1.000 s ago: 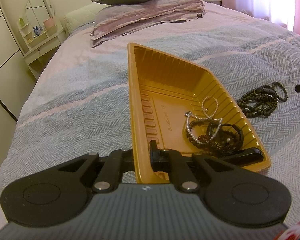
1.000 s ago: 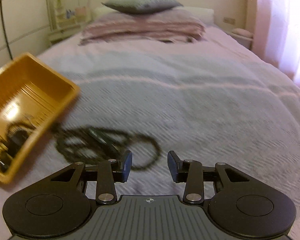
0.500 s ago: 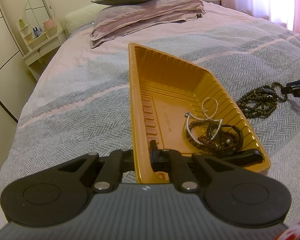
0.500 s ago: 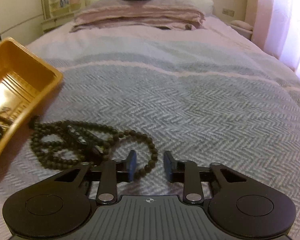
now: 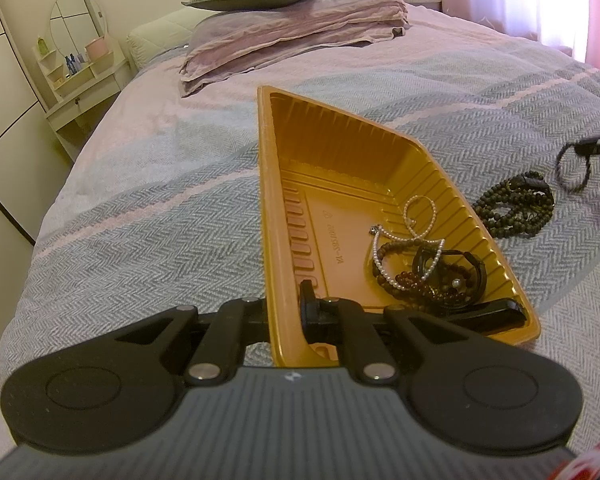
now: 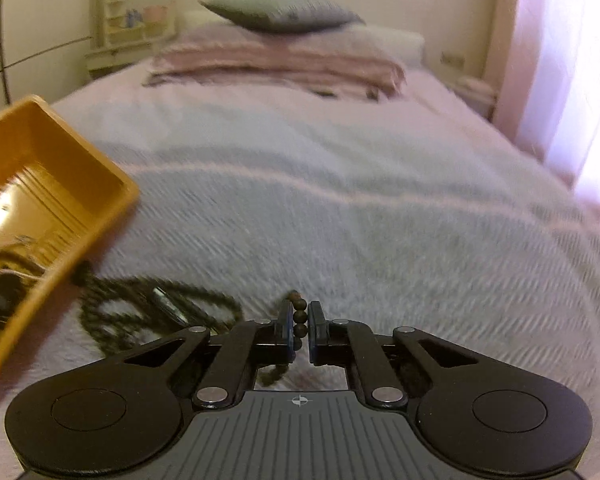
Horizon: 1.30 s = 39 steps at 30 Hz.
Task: Organize jewelry
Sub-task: 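Lower the right tool onto the pile and grasp a dark bead strand, then carry the dark bead strand into the tray and open the right tool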
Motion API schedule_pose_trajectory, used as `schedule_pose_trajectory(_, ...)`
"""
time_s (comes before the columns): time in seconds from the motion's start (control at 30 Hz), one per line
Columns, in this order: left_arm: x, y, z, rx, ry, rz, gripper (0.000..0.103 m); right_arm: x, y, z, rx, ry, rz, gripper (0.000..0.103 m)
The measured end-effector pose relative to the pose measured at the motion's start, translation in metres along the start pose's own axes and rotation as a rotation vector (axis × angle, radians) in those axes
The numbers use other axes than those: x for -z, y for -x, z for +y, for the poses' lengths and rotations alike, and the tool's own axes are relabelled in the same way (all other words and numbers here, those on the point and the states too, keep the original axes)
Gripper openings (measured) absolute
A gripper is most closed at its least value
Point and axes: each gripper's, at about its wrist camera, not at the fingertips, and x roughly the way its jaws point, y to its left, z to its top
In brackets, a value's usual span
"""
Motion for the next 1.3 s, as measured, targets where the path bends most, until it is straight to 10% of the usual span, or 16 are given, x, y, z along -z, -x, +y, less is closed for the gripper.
schedule_pose_trajectory(0.33,0.0,0.0,0.0,0.004,0.006,-0.001,0.008,-0.046,0.046,0.064,-0.173,0.105,-0.124,0.007)
schedule_pose_trajectory(0.8,0.001,0.0,0.0,0.005,0.009,-0.004,0.008,-0.067,0.027,0.164,-0.479,0.142,-0.08,0.007)
schedule_pose_trajectory(1.3,0.001,-0.001,0.002,0.008,0.009,-0.006,0.008,-0.068,0.0,0.188,-0.537,0.105,-0.03,0.007)
